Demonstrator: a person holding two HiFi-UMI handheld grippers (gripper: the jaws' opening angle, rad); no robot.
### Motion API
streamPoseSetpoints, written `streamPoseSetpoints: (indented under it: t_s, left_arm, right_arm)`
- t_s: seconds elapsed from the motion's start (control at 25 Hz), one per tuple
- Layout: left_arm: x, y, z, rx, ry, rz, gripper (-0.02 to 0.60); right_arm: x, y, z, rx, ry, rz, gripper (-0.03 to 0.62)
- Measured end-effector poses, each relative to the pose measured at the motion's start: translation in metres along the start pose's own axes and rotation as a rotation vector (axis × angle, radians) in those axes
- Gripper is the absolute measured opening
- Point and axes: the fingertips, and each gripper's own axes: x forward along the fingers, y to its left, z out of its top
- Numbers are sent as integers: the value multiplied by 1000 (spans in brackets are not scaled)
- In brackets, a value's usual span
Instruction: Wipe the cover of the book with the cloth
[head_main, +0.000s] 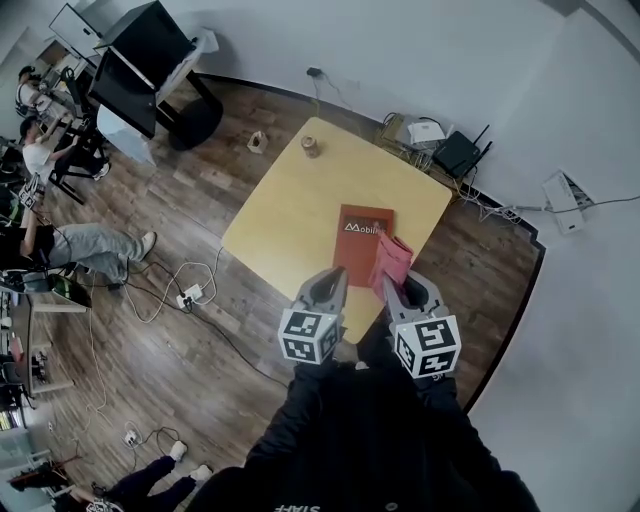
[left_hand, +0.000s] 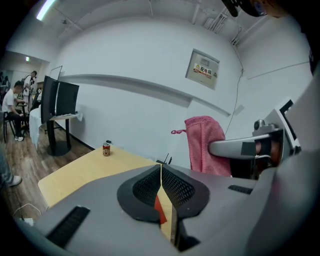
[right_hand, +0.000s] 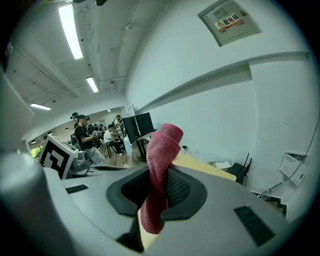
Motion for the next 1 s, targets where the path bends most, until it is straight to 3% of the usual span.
streamPoseSetpoints:
  t_s: [0.4,1.0]
  left_arm:
    - [58,27,-8,-51,79,70,35]
    - [101,83,-74,-118,228,152,37]
  right_arm:
    - [50,-43,-2,22,78,73,75]
    - [114,-77,-51,47,247,128,75]
